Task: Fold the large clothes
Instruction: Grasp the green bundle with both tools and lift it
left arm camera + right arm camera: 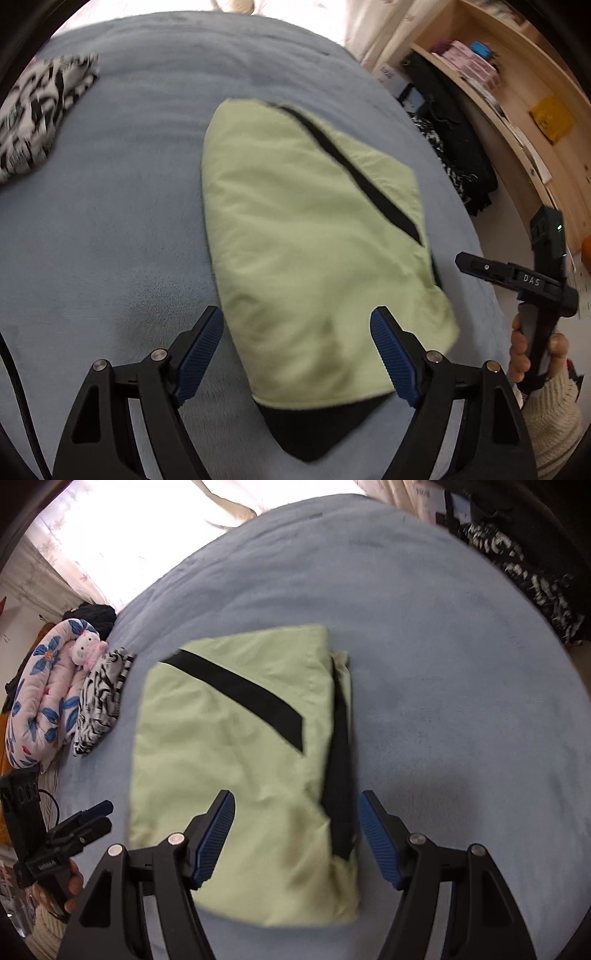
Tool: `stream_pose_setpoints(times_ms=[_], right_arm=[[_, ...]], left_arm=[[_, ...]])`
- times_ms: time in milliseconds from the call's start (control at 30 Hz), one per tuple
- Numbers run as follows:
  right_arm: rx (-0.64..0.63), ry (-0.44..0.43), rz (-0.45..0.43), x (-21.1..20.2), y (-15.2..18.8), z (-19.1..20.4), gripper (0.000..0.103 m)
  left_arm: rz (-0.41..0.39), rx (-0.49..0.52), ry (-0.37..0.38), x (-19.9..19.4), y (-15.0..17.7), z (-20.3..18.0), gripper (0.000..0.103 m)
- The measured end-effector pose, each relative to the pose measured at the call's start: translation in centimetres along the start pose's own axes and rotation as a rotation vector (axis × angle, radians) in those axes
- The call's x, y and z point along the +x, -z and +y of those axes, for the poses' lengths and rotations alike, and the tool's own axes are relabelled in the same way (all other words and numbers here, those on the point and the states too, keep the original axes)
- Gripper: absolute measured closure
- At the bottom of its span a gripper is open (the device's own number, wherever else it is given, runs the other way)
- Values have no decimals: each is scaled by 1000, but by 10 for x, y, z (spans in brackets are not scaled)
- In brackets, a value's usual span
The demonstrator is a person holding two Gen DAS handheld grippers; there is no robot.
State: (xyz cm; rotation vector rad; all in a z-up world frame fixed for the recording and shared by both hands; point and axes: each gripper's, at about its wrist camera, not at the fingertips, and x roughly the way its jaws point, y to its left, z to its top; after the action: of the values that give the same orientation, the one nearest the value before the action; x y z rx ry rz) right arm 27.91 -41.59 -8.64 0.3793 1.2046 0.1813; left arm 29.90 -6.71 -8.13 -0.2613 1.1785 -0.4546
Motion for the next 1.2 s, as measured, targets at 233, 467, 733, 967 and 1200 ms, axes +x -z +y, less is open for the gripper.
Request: stream_pose_setpoints(times_ms=[233,467,733,967,1200], right_arm=[[39,-123,57,50,-8,-34,34],[-9,-242,49,67,-12,-31,33],[-87,-305,47,85,-19,-10,32],[-62,-383,38,95,-29,-9,32],[-66,-350,33,99,-35,-2,40]], left_arm=[[30,-100,51,43,-2,27,23],[24,-104,94,62,-2,28,16],[7,-84,144,76,-12,25,14],[3,-78,155,88,-23,19,10],[37,-79,129,91,-26,18,10]])
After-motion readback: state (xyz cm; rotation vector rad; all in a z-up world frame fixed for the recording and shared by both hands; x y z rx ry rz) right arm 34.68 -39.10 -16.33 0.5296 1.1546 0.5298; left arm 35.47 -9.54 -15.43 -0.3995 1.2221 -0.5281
